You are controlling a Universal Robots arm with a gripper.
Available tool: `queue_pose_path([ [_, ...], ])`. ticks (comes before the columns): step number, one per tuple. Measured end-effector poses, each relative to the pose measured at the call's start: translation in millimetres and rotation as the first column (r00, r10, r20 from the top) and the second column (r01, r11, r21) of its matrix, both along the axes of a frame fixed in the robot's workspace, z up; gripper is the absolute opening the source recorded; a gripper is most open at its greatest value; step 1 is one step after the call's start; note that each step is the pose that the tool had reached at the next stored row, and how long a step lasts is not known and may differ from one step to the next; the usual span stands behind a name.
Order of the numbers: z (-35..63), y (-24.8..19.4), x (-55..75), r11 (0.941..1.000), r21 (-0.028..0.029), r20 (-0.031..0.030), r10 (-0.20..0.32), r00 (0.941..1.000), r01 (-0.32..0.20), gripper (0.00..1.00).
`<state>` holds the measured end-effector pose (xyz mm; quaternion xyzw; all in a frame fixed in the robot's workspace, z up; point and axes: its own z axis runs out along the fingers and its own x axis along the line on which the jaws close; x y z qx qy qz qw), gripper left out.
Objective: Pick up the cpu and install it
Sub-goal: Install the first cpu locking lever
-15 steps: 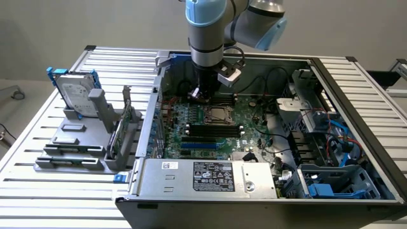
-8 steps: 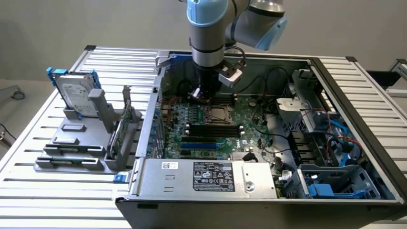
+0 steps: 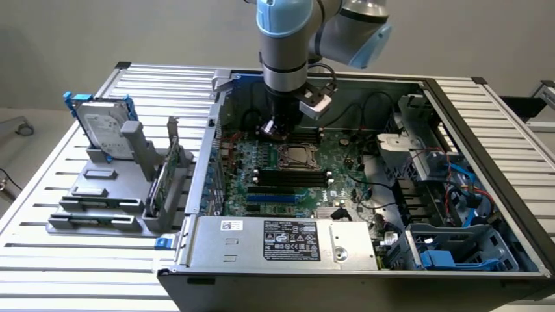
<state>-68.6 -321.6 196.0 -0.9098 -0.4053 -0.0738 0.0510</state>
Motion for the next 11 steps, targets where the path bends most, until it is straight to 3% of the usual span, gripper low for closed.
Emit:
queue_pose_path([
  [7,0.1,-0.4,2.8,1.0000,0.0040,-0.0088,0.001,1.0000,-0.001,0.11],
  [8,0.5,0.4,1.0,0.9999,0.0137,-0.0253,0.005,0.9997,-0.005,0.11],
  [9,1.0,1.5,-1.6,0.9996,0.0285,-0.0479,0.010,0.9988,-0.009,0.11],
  [11,0.7,1.9,-1.6,0.9995,0.0306,-0.0483,0.011,0.9988,-0.009,0.11],
])
